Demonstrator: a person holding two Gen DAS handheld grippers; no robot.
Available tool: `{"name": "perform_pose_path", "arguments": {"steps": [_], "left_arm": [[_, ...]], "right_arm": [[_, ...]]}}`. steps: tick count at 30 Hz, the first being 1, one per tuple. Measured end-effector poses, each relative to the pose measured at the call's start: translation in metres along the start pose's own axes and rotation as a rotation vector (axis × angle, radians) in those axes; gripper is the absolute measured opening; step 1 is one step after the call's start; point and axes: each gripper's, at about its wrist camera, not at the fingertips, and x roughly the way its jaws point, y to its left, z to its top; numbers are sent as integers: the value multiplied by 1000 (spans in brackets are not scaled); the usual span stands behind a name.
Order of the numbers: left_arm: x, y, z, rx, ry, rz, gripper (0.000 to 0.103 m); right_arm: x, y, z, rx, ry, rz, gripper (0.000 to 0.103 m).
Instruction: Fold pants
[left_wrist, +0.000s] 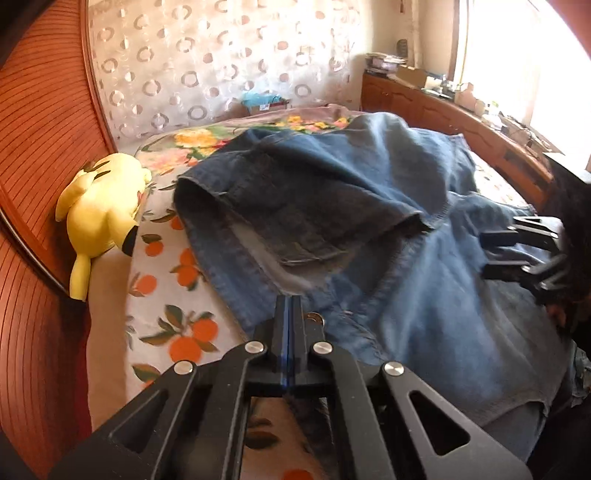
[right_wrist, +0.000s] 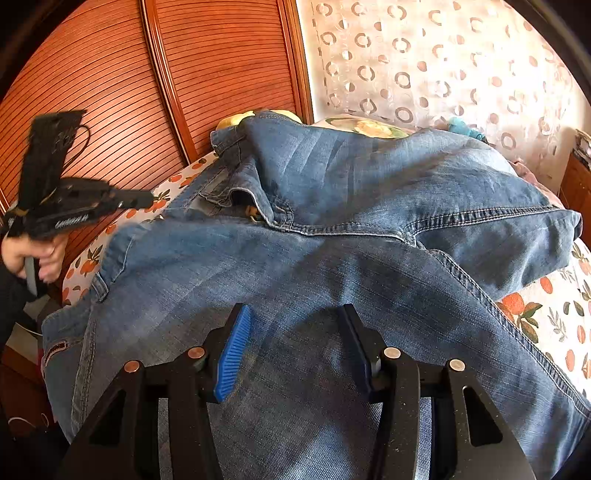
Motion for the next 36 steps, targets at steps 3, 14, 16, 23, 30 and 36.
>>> {"name": "perform_pose_path", "arguments": {"steps": [3, 14, 16, 23, 30, 36], "left_arm": [[9, 8, 2, -16, 32, -11, 0], [19, 5, -10, -84, 55, -93, 27], [22, 5, -9, -90, 45, -92, 36], [30, -9, -10, -17, 7, -7, 46], [23, -9, -5, 3, 21, -43, 5], [25, 3, -5, -29, 11, -31, 5]], "right_arm": [[-1, 1, 0, -1, 0, -1, 52], [-1, 0, 0, 5, 2, 10, 52], [-1, 0, 0, 7, 3, 12, 52], [-1, -1, 0, 15, 1, 20, 53], [-2, -3, 0, 24, 1, 30, 53], [-1, -4, 0, 30, 0, 35, 53]]}}
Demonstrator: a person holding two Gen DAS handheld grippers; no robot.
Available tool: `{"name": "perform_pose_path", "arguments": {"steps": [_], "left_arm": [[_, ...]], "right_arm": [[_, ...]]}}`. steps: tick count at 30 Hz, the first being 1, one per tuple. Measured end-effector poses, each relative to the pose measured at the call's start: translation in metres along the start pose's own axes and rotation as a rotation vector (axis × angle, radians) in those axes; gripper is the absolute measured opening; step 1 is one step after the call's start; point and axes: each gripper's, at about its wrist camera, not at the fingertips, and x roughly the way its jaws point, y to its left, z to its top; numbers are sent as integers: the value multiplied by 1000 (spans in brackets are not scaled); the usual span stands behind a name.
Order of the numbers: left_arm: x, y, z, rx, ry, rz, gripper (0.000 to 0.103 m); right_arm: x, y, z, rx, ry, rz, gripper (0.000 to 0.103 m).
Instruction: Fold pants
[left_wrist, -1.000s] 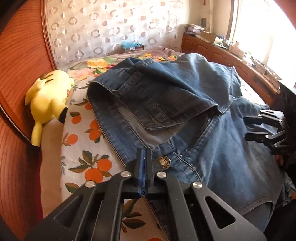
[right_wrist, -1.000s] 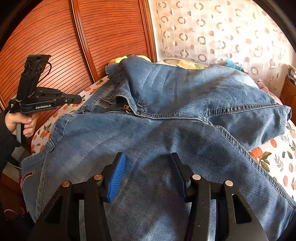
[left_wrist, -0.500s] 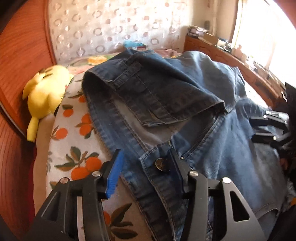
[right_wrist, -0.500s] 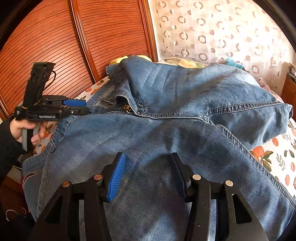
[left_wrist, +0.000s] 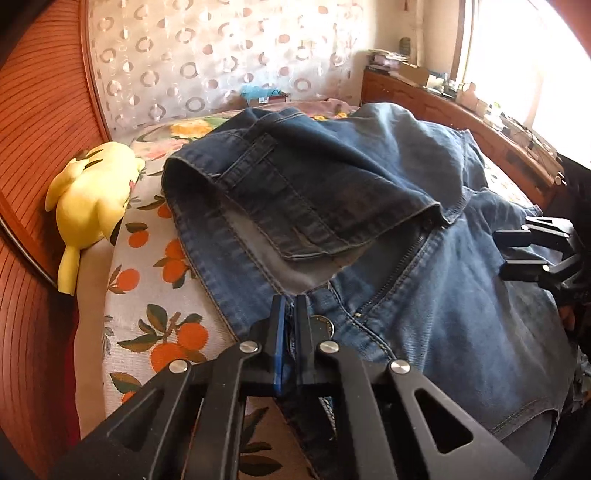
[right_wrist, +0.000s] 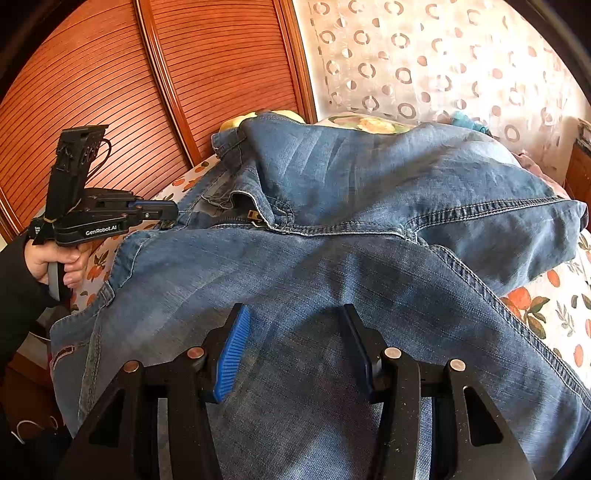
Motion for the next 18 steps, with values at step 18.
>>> {"name": "perform_pose_path", "arguments": {"steps": [18], "left_arm": [[7, 12, 15, -61, 4, -14, 28]], "right_arm": [[-1, 2, -2, -2, 4, 0, 53]]}}
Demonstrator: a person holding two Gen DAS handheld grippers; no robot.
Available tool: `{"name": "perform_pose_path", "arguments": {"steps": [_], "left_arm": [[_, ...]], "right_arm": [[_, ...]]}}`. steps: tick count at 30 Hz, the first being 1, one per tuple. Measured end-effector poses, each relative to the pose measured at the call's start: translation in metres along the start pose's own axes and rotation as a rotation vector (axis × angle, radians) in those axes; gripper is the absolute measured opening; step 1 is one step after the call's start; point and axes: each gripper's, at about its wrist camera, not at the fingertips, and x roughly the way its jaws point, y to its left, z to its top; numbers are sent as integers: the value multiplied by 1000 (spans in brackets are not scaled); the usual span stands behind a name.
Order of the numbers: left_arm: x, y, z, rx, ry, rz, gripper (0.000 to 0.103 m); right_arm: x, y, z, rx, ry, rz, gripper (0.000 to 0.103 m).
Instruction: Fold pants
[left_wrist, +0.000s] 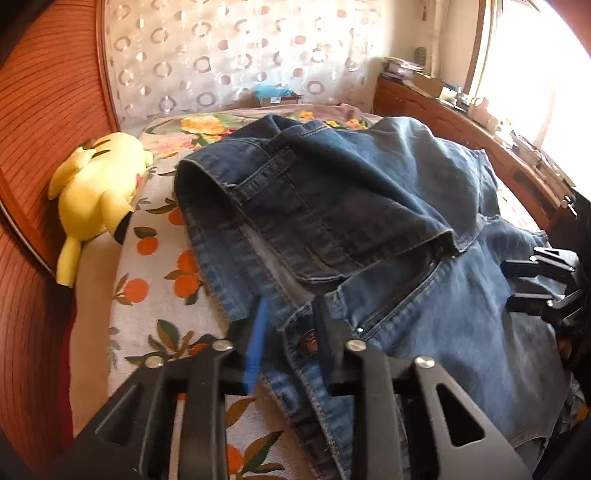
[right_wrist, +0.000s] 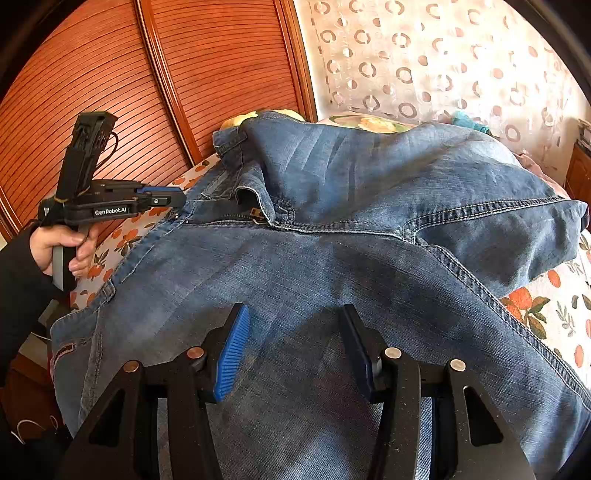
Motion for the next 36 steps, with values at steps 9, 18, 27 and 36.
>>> {"name": "perform_pose_path", "arguments": {"steps": [9, 18, 27, 36], "left_arm": [[19, -5, 10, -125, 36, -69, 29], [26, -11, 16, -237, 43, -66, 29], [34, -22, 21, -226, 12, 43, 21], [25, -18, 22, -216, -39, 53, 4]], "right_arm": [[1, -1, 1, 7, -1, 5, 53], [0, 0, 1, 13, -5, 10, 53], [-1, 0, 1, 10, -6, 10, 53], [-3, -1, 0, 14, -8, 18, 53]]}}
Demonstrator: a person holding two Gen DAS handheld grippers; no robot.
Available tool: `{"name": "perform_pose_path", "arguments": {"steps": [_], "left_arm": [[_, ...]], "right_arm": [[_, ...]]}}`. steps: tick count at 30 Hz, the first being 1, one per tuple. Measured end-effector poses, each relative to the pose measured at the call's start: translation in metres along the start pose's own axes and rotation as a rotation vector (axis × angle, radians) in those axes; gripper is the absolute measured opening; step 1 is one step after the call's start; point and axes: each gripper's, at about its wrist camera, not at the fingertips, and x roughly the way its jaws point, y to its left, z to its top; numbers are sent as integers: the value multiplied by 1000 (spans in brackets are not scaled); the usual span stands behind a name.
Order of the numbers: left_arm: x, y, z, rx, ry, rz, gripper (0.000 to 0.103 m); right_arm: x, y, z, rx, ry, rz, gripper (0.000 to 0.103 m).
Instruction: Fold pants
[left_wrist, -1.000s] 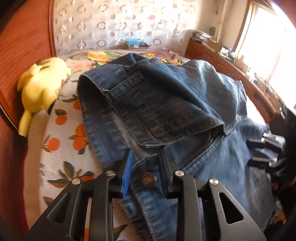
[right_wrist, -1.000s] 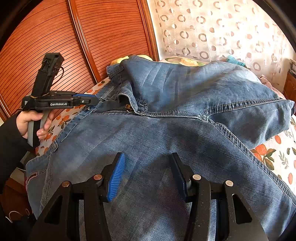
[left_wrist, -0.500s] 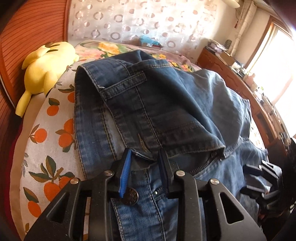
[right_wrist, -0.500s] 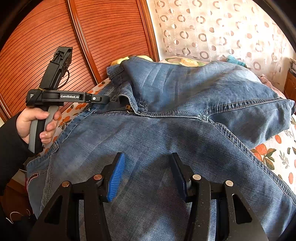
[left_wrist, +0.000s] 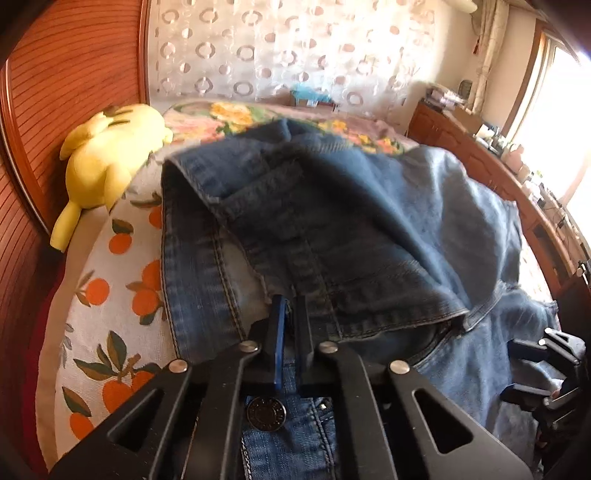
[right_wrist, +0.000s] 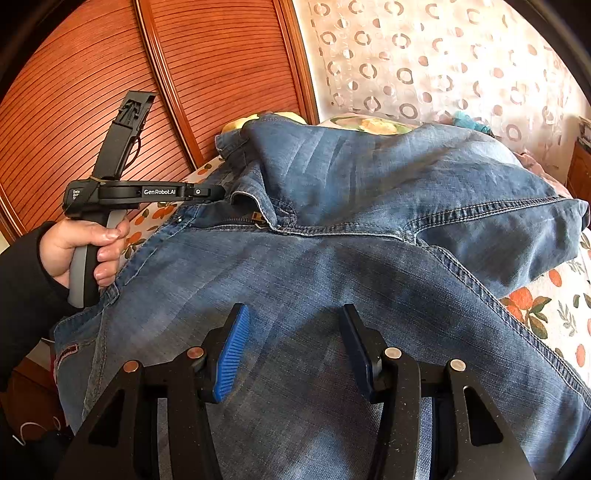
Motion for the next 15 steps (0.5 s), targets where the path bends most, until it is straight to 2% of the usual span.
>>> {"name": "perform_pose_path", "arguments": {"steps": [6, 9, 15], "left_arm": [[-49, -1, 12, 31, -126, 7, 3], [-73, 6, 12, 21, -159, -9, 3], [-94, 18, -16, 4, -164, -6, 3]], "right_arm": [[0, -1, 1, 1, 0, 0, 53], [0, 0, 2, -1, -2, -2, 53], [-2, 3, 1, -19, -8, -4, 53]]}}
